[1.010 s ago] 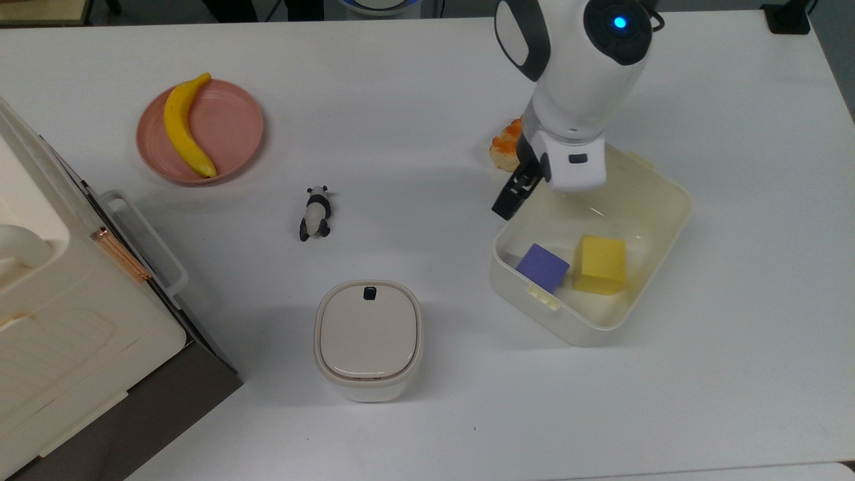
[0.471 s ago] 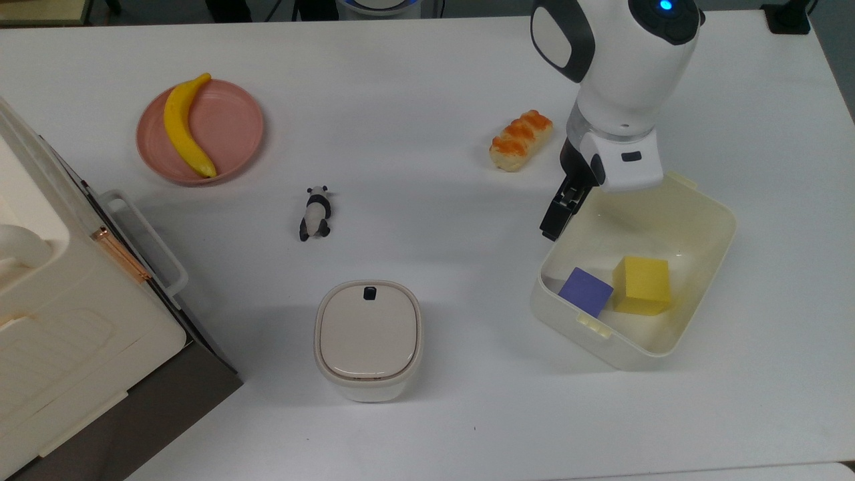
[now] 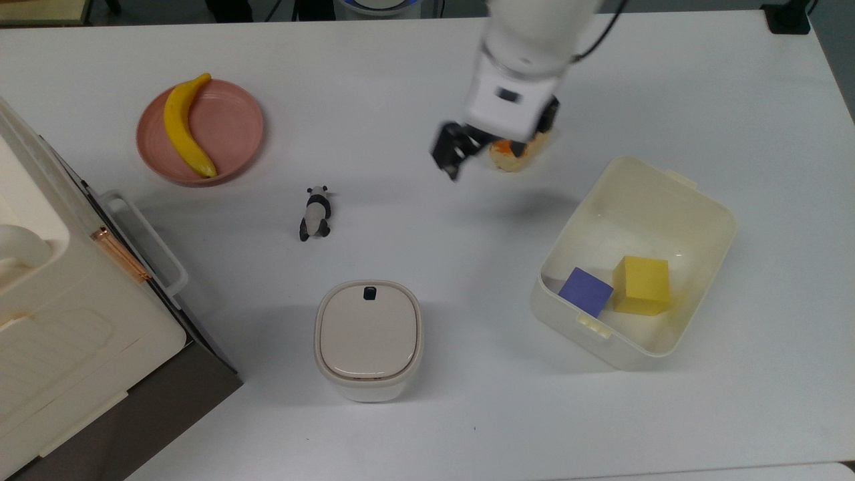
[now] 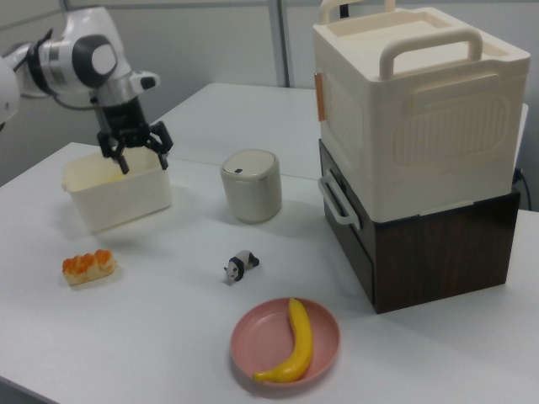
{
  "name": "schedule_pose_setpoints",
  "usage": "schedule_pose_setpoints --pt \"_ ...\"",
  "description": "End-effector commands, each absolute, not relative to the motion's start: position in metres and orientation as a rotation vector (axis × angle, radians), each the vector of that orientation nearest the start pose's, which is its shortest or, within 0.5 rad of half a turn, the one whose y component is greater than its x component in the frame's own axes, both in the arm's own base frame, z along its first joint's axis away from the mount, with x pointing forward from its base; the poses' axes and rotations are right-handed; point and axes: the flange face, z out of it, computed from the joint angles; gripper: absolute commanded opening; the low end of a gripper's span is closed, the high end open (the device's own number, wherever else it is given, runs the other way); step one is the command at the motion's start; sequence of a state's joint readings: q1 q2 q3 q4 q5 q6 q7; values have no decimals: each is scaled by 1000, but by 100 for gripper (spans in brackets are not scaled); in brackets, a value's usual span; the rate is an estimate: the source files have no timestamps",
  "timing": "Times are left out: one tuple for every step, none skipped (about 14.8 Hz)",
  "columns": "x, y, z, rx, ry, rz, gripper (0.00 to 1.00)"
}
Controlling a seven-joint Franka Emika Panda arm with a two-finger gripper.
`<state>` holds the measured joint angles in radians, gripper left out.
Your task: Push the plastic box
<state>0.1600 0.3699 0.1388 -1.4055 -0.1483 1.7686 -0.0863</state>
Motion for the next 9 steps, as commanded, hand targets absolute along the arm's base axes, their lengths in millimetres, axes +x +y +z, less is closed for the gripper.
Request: schedule_pose_setpoints --pt "621 103 539 -3245 -140 30 100" --pt "619 80 552 -3250 -58 10 100" --pt "619 66 557 -3249 -19 -2 100" --pt "621 54 560 -3250 7 -10 100" --pt "622 41 562 -3253 39 -15 100" --pt "622 30 562 -3251 64 -14 100" --pt "623 25 562 -3251 77 -16 100" --pt "624 21 562 -3251 84 -20 100" --pt "624 18 562 -3251 91 -25 100"
